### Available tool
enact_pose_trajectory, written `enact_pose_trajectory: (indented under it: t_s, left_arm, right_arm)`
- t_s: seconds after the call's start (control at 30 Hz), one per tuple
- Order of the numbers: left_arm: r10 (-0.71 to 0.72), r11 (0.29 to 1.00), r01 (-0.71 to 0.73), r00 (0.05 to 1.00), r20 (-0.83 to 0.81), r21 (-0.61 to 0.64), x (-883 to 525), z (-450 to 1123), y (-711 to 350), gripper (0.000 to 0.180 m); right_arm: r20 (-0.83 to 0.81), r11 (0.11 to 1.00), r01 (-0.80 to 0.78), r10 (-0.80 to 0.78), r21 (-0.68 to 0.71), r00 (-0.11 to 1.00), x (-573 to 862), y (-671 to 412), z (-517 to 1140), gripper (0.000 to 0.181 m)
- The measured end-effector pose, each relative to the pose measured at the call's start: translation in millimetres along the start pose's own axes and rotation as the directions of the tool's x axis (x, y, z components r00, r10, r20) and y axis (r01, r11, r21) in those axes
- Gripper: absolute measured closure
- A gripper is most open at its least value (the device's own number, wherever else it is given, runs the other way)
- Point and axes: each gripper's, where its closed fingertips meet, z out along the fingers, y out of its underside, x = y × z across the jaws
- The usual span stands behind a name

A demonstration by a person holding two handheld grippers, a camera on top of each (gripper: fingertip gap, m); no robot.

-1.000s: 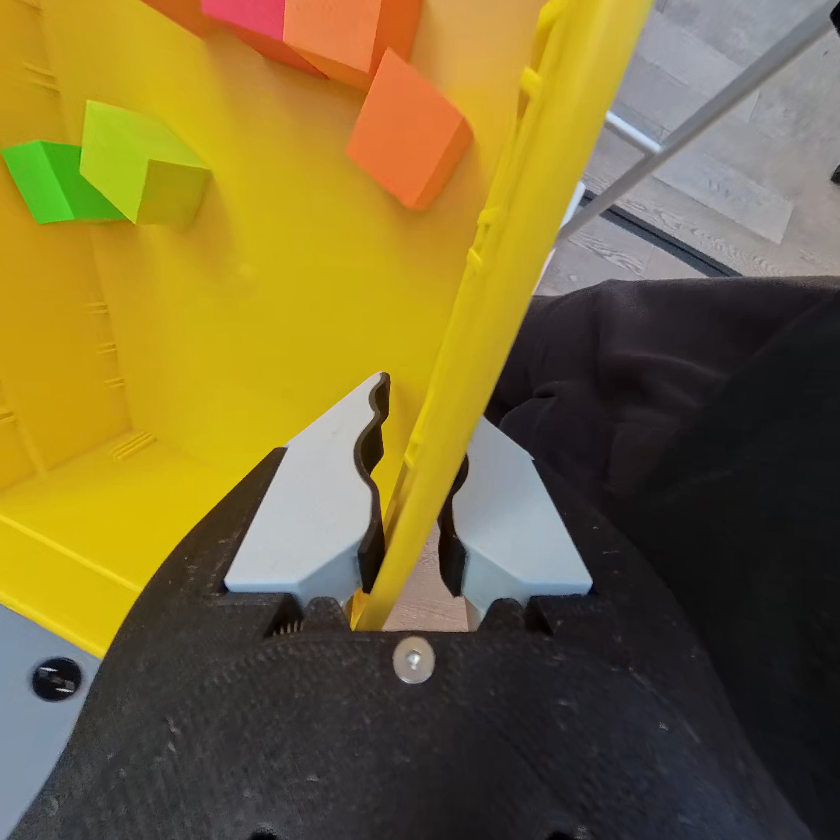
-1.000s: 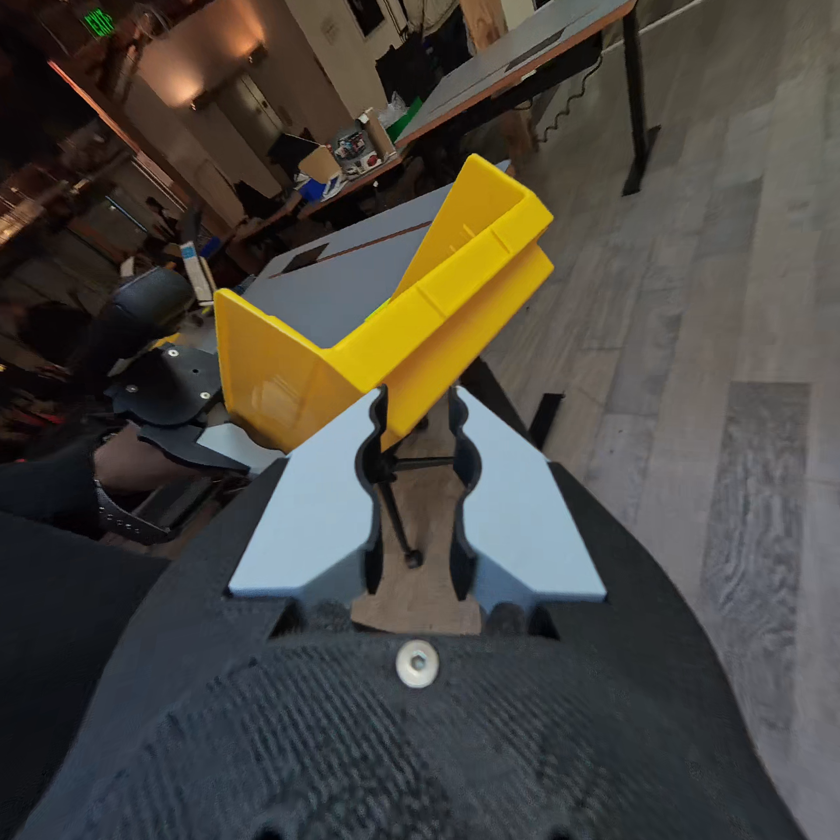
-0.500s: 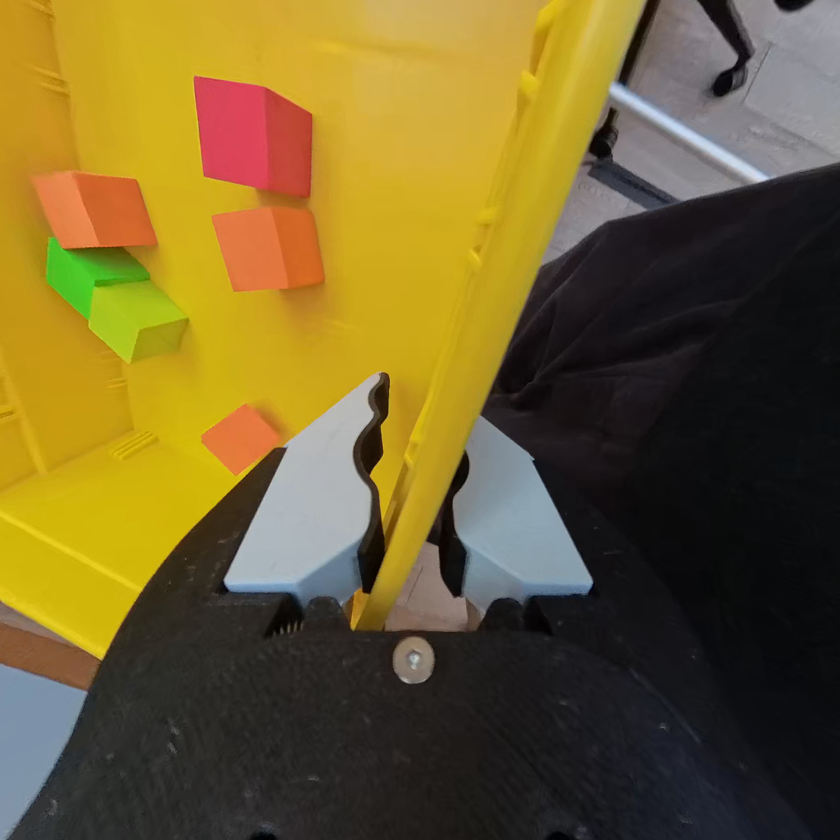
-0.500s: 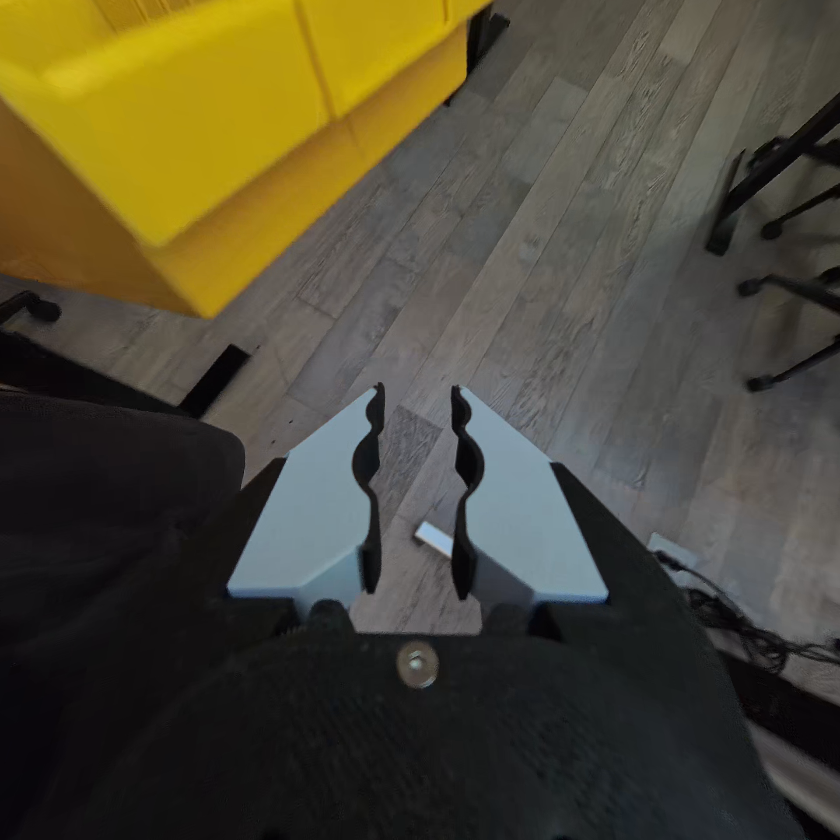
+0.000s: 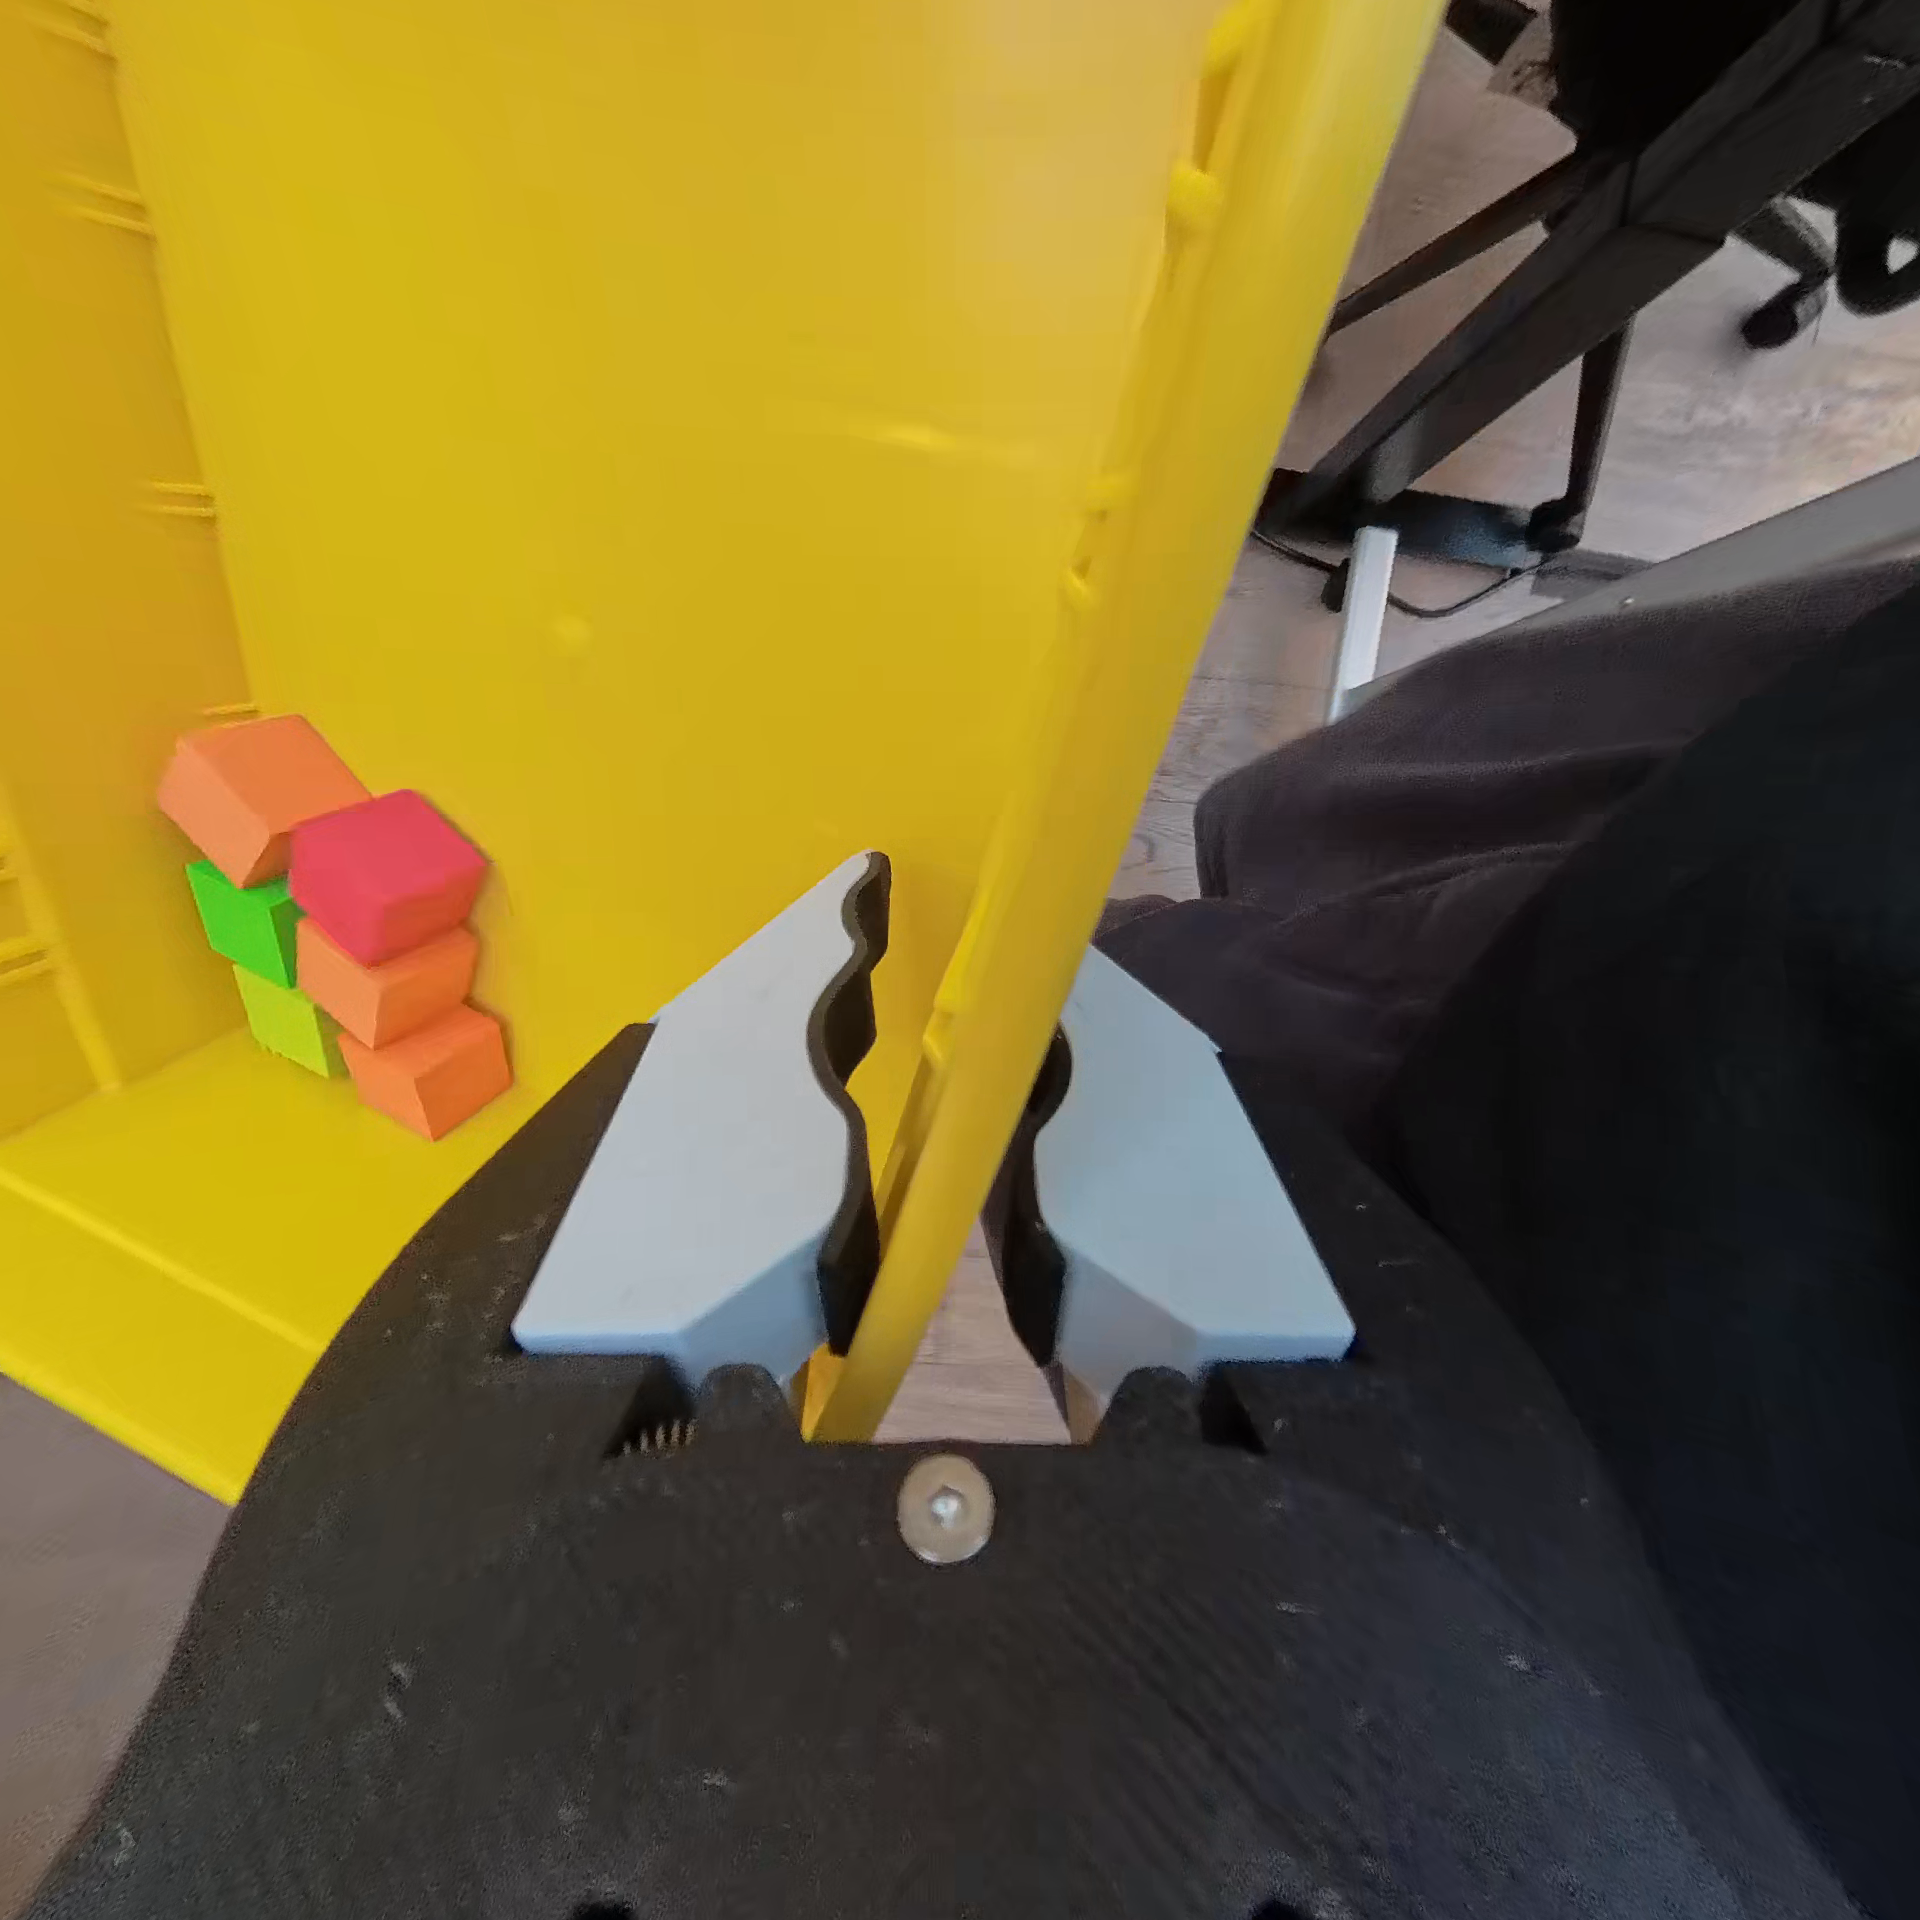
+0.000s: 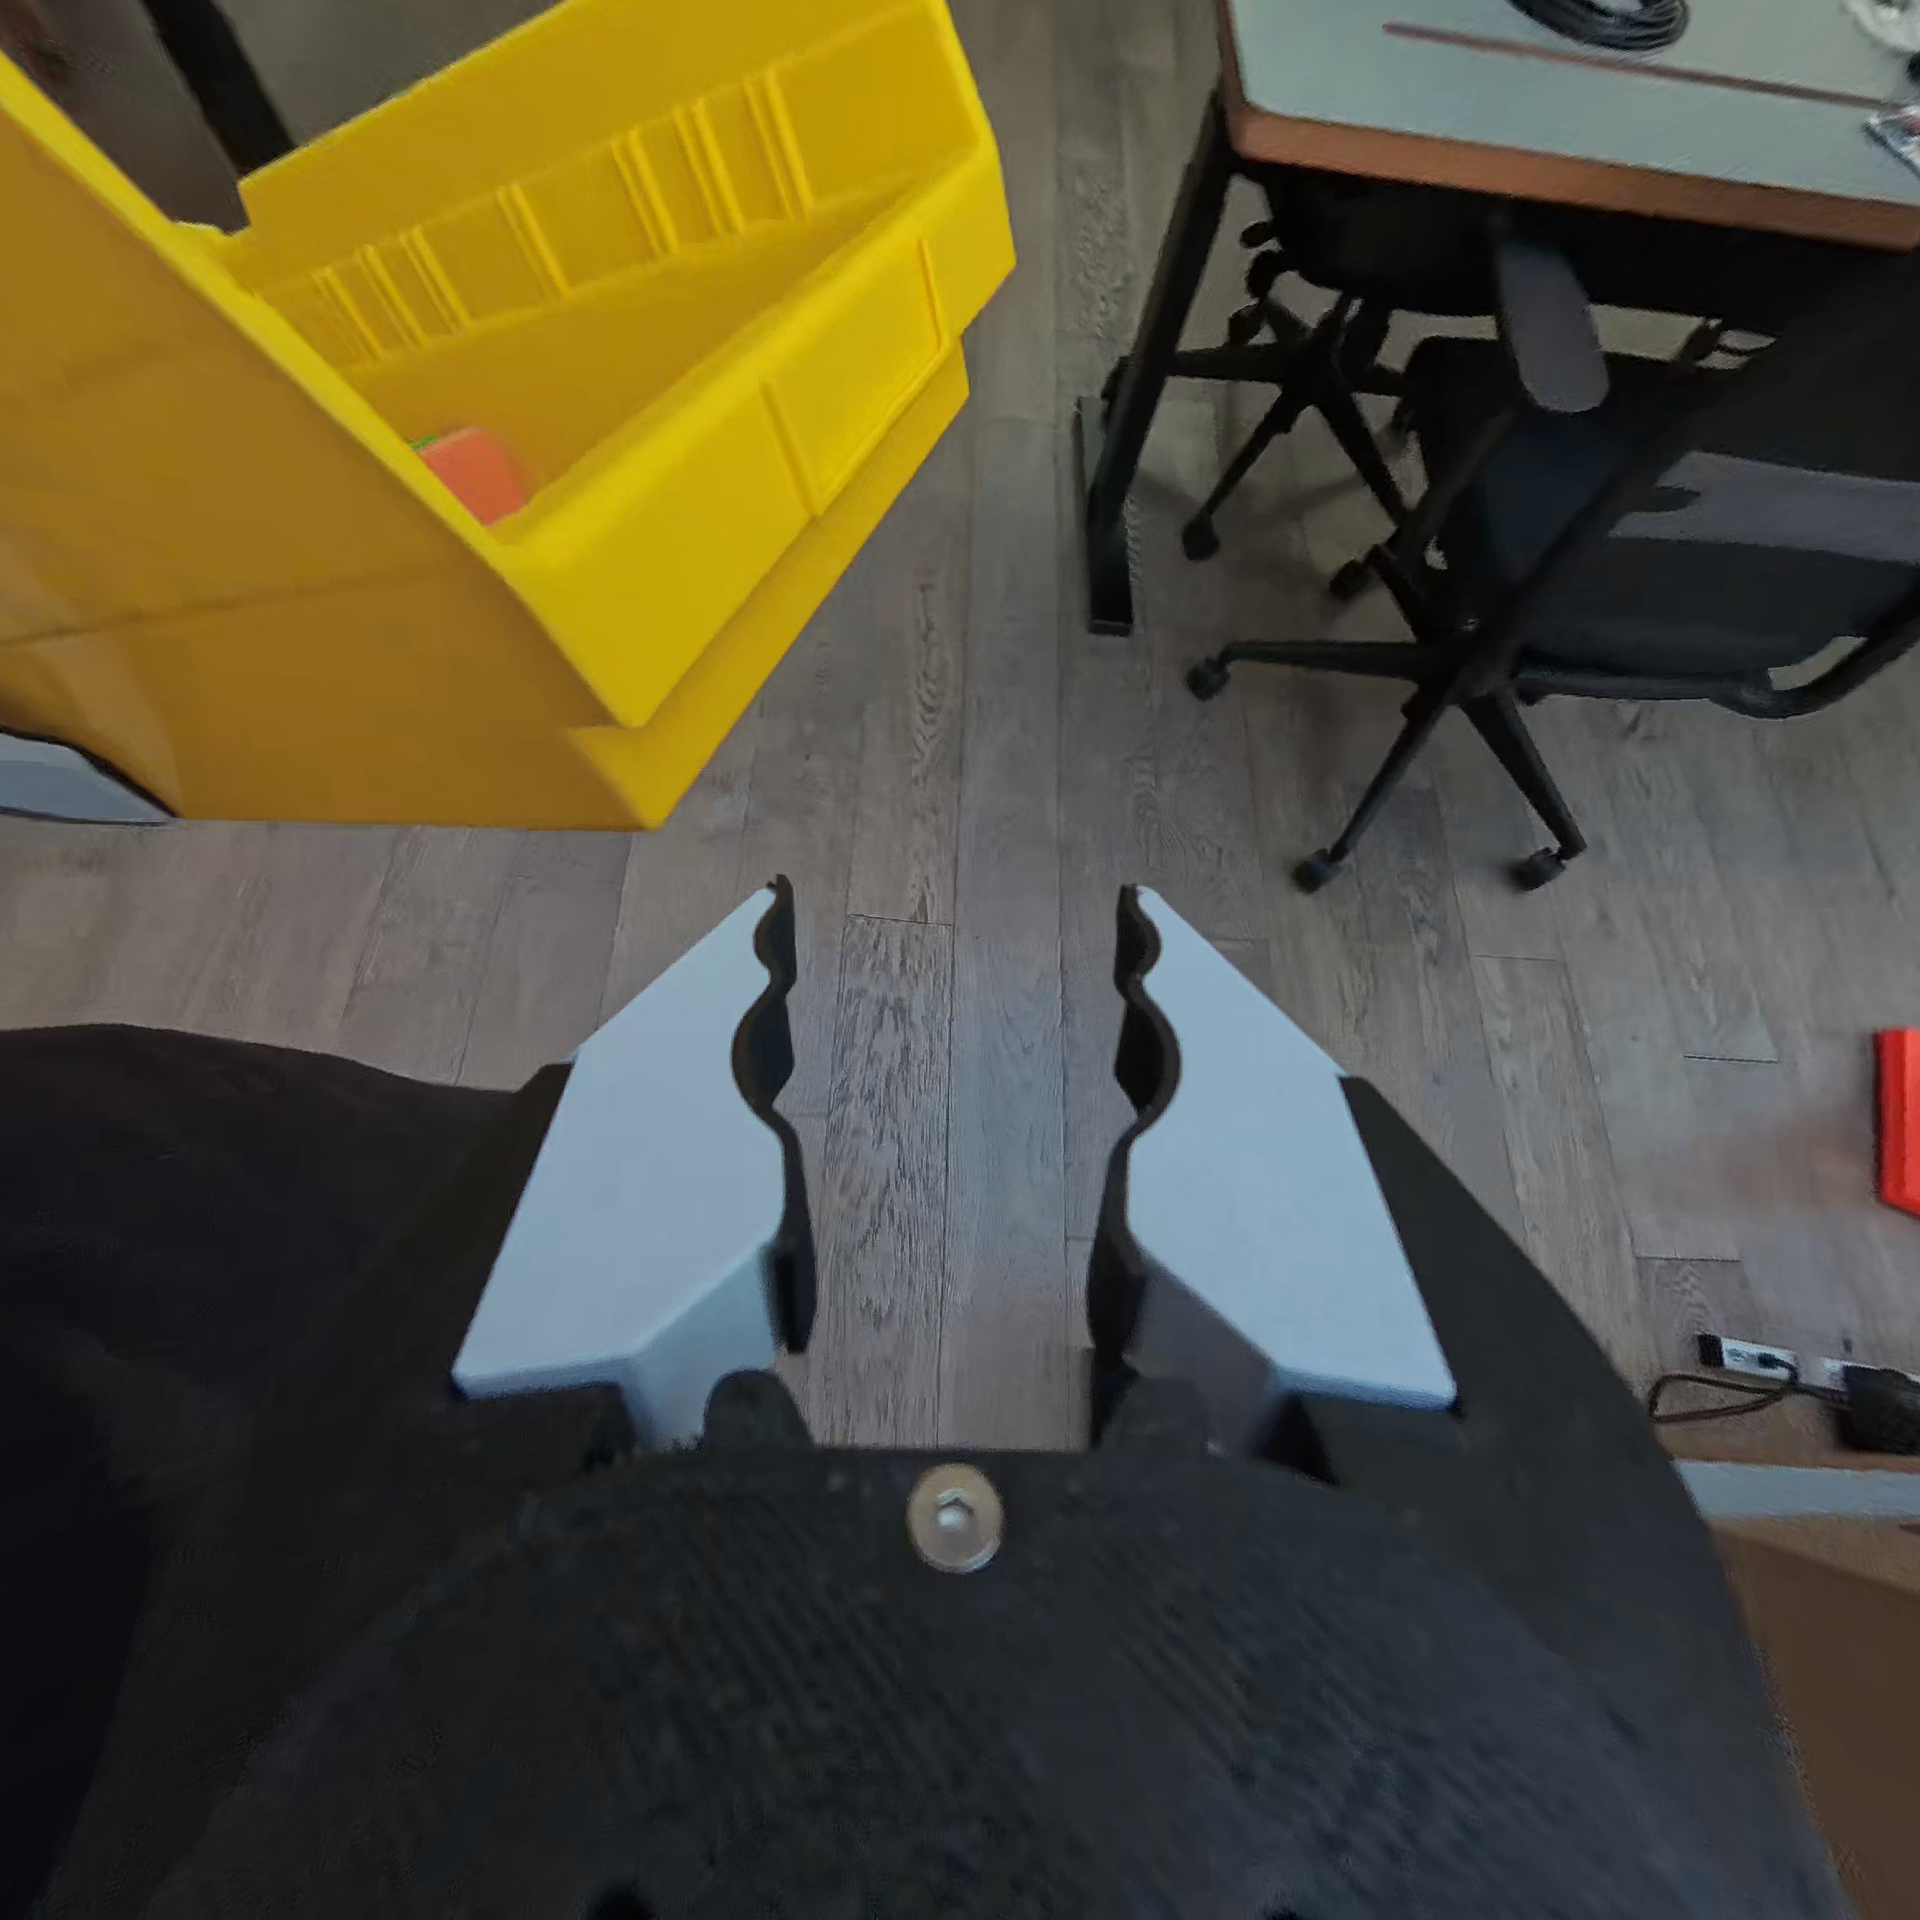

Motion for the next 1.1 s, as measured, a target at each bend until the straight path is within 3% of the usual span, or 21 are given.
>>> enact_pose_trajectory:
  t_s: [0.1,0.2,0.37,0.53,0.63,0.73,0.9,1.1]
  left_arm:
    - [0.212,0.976,-0.214,0.975,-0.068,-0.030,-81,20,-97,0.164]
    - [0.419,0.902,-0.427,0.901,-0.110,-0.065,-145,41,-202,0.164]
    - [0.630,0.771,-0.637,0.761,-0.155,0.010,-202,115,-380,0.164]
    - [0.676,0.730,-0.678,0.701,-0.226,0.082,-185,193,-558,0.163]
    - [0.695,0.716,-0.667,0.653,-0.301,0.206,-158,221,-660,0.164]
    - [0.684,0.724,-0.637,0.609,-0.401,0.267,-138,247,-752,0.164]
    - [0.683,0.719,-0.621,0.548,-0.484,0.311,-134,318,-891,0.164]
    - [0.655,0.741,-0.585,0.521,-0.547,0.329,-148,404,-1064,0.164]
  right_arm:
    - [-0.137,0.998,-0.041,0.046,0.039,0.990,82,-45,26,0.123]
    - [-0.261,0.987,-0.158,0.157,0.017,0.952,167,-64,41,0.121]
    - [-0.338,0.883,-0.424,0.468,0.200,0.816,323,-45,87,0.123]
    - [-0.338,0.693,-0.696,0.711,0.188,0.616,486,16,123,0.128]
    - [-0.389,0.719,-0.615,0.694,0.324,0.606,591,-16,89,0.137]
    - [-0.508,0.757,-0.562,0.646,0.332,0.570,683,-22,70,0.133]
    - [-0.570,0.768,-0.553,0.625,0.324,0.534,808,-14,89,0.129]
    - [-0.507,0.673,-0.670,0.715,0.314,0.481,996,20,155,0.130]
